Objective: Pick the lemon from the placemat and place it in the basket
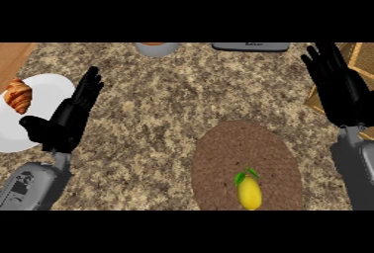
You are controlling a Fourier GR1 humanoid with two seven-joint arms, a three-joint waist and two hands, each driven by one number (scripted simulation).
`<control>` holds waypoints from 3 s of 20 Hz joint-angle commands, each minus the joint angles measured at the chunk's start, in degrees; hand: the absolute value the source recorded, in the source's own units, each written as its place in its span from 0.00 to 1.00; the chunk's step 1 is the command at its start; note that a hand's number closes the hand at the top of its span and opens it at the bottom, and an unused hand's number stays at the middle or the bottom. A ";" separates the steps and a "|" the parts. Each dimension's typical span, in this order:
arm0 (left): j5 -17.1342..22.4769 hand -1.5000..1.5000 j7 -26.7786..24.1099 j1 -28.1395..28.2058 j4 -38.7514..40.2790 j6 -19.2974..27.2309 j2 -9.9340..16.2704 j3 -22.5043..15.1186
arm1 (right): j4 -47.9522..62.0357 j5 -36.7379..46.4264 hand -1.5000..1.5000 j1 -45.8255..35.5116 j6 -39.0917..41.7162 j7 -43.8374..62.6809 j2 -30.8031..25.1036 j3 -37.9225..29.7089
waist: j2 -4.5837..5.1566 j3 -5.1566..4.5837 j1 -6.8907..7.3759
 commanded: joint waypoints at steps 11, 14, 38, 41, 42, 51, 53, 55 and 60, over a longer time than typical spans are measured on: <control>-3.15 0.50 -3.25 4.66 -2.19 -6.49 3.10 -1.62 | -15.41 28.41 0.00 14.95 3.76 -15.86 6.53 31.81 | -0.35 0.27 -1.95; -2.86 0.50 -3.90 7.01 -3.21 -6.42 3.38 -1.07 | -17.24 41.30 0.00 20.44 -7.72 -12.99 8.27 37.41 | -0.79 0.18 -2.84; -3.15 0.50 -3.10 6.15 -4.47 -8.23 3.39 0.28 | -55.95 49.99 0.00 11.40 43.66 60.78 -3.55 35.33 | -0.35 0.07 -2.69; -4.69 0.50 -2.46 7.35 -5.05 -6.64 1.23 -1.07 | -58.72 47.50 0.00 11.98 45.79 63.62 -3.26 33.16 | -0.24 0.16 -2.82; -5.08 0.50 -5.45 5.73 -0.38 -8.06 1.79 0.35 | -58.35 46.43 0.00 11.68 46.41 62.96 -3.74 31.50 | -0.05 0.15 -3.13; -6.50 0.50 1.47 6.02 -8.58 -8.29 0.29 0.32 | -54.07 46.55 0.00 8.51 46.10 63.85 3.33 28.27 | -0.12 0.29 -2.04; -6.97 0.50 -2.41 6.27 -4.04 -9.71 -0.28 2.31 | -57.32 50.65 0.00 15.99 43.69 58.37 1.08 28.51 | -0.07 0.32 -2.45; -9.97 0.50 -4.08 7.07 -2.70 -8.48 -3.46 0.00 | -53.00 52.11 0.00 17.27 41.59 50.16 0.17 25.73 | 0.00 0.35 -2.37; -7.61 0.50 -0.95 4.23 -3.37 -12.24 -0.95 4.71 | -46.58 62.46 0.00 22.63 33.97 37.06 -0.17 28.33 | 0.00 0.39 -2.40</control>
